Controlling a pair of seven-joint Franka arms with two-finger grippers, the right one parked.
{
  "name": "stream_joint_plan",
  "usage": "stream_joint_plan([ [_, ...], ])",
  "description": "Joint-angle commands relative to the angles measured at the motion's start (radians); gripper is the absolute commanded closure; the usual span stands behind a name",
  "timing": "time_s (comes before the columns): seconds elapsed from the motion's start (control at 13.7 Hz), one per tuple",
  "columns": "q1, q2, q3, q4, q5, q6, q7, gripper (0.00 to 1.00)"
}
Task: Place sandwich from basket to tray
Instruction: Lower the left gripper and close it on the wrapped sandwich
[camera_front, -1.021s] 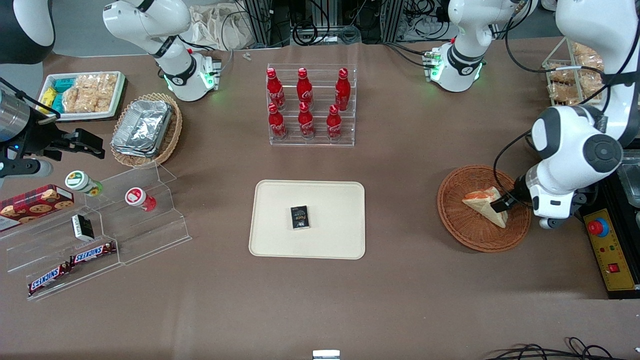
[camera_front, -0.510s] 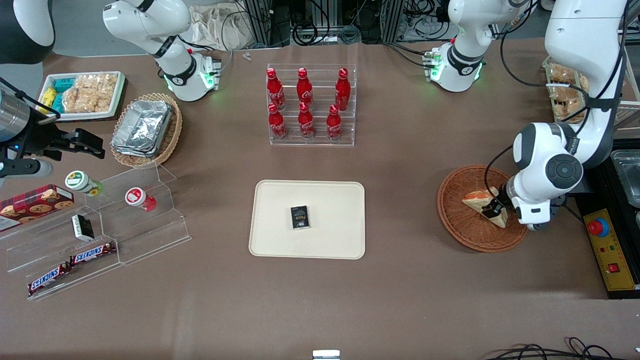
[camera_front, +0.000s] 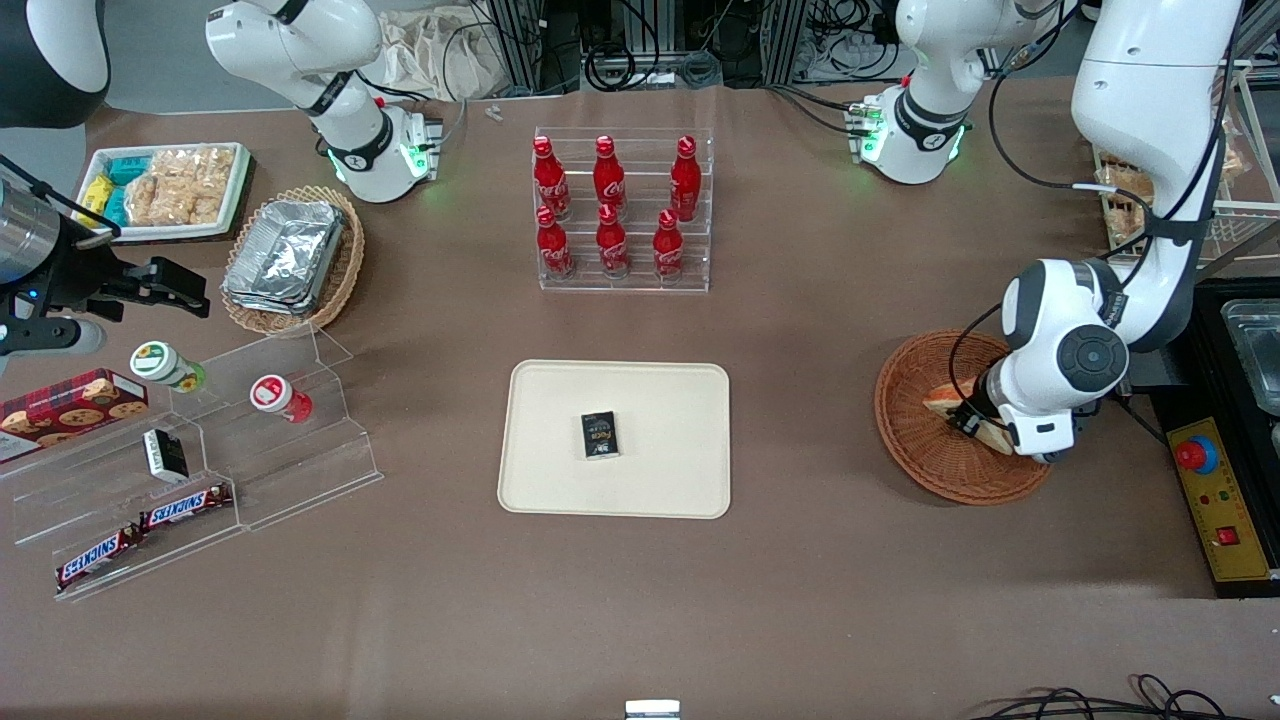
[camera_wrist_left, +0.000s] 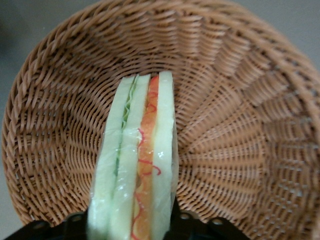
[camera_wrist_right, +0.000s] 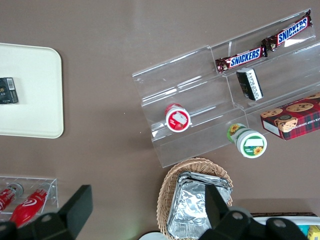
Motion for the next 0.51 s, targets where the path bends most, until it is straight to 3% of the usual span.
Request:
stream_joint_plan([
  [0.0, -0.002, 0.0, -0.002, 0.051, 0.026, -0.041, -0.025, 1.0],
  [0.44, -0.002, -0.032, -0.049, 0.375, 0.005, -0.441, 0.047, 1.0],
])
